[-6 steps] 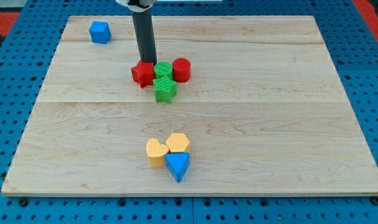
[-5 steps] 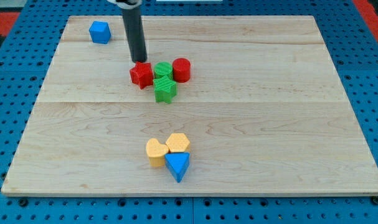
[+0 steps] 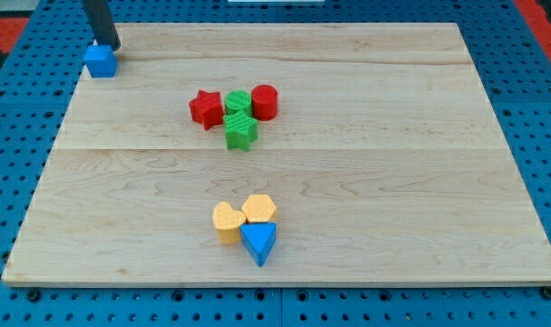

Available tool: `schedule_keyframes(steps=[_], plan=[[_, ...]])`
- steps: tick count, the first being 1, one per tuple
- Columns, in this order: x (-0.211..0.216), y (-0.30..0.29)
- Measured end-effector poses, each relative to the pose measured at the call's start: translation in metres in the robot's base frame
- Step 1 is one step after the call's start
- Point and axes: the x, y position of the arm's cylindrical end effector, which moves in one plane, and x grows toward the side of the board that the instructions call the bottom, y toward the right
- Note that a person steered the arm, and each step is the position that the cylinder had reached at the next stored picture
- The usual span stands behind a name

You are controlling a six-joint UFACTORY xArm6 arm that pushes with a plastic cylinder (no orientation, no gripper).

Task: Move the blue cube into the group of yellow blocks and blue triangle

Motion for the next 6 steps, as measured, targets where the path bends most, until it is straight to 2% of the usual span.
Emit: schedule_keyframes(steps=[1, 4, 6], plan=[[0.03, 0.0], [0.05, -0.041], [0.137, -0.02]])
